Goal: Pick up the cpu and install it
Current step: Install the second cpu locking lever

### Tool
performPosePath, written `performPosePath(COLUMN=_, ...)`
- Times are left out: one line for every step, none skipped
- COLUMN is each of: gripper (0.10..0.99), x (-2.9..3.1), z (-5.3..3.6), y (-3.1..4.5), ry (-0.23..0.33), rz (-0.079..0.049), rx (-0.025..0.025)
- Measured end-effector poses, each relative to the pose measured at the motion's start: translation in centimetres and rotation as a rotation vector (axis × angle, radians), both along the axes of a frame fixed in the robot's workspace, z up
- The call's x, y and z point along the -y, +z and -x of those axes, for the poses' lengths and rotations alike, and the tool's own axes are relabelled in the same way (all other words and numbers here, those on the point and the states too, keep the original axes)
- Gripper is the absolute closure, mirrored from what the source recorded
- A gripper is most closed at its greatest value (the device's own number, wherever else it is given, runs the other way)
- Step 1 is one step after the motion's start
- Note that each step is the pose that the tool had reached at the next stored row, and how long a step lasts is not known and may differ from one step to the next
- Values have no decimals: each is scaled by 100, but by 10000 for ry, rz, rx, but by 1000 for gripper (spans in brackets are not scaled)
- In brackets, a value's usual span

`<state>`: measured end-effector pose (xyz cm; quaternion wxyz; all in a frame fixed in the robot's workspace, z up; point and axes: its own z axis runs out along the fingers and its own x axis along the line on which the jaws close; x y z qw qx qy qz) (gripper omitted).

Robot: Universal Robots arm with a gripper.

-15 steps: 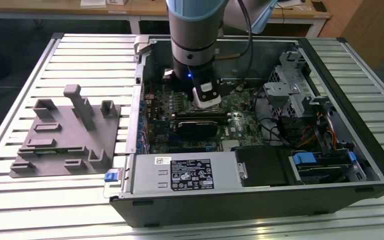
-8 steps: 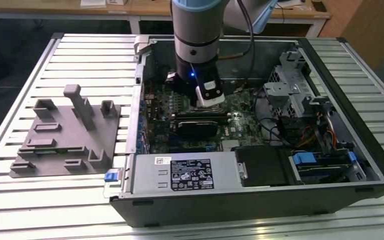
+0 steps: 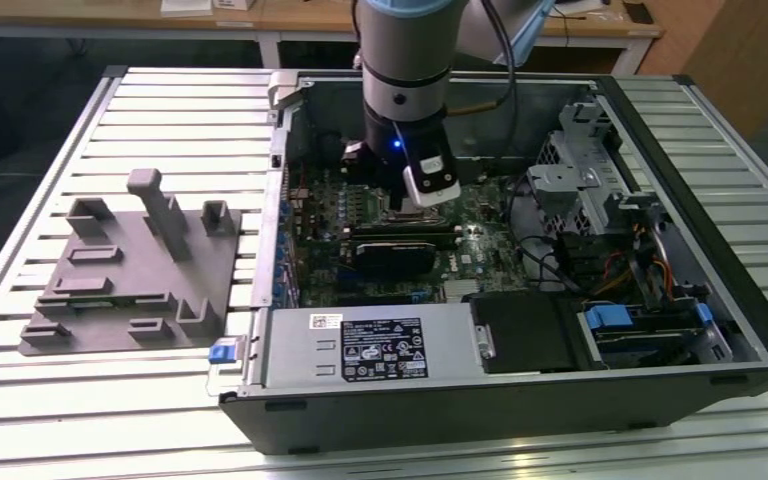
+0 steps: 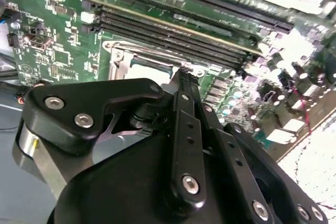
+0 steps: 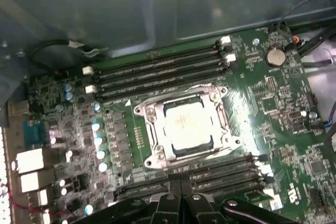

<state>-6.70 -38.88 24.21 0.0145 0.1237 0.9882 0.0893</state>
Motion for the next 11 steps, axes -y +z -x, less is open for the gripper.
performPosePath(gripper=980, x=-30, z=-6, y=-4, ry=2, rz=23, rx=0)
performPosePath(gripper=980, x=-61, z=-10, y=-8, ry=2, rz=41, rx=-2)
performPosePath(gripper=980, x=-92, z=-16, y=-13, ry=2, rz=52, rx=-2)
performPosePath(gripper=980, x=-122, z=-24, y=-17, ry=2, rz=65, rx=-4)
performPosePath(gripper=980, x=-151, z=-32, y=-22, ry=1, rz=83, rx=-5)
performPosePath(gripper=980, x=-182, z=-40, y=-26, ry=2, rz=108, rx=-8)
performPosePath(gripper=980, x=-212, z=-49, y=-31, ry=2, rz=132, rx=-8)
performPosePath(gripper=980, x=-236, z=-59, y=-35, ry=1, rz=161, rx=-12)
performPosePath(gripper=980, x=-249, z=-79, y=-39, ry=4, rz=182, rx=-16)
performPosePath(gripper=980, x=-254, z=-105, y=-44, ry=3, rz=191, rx=-25)
performPosePath(gripper=980, x=-259, z=-133, y=-48, ry=2, rz=196, rx=-34)
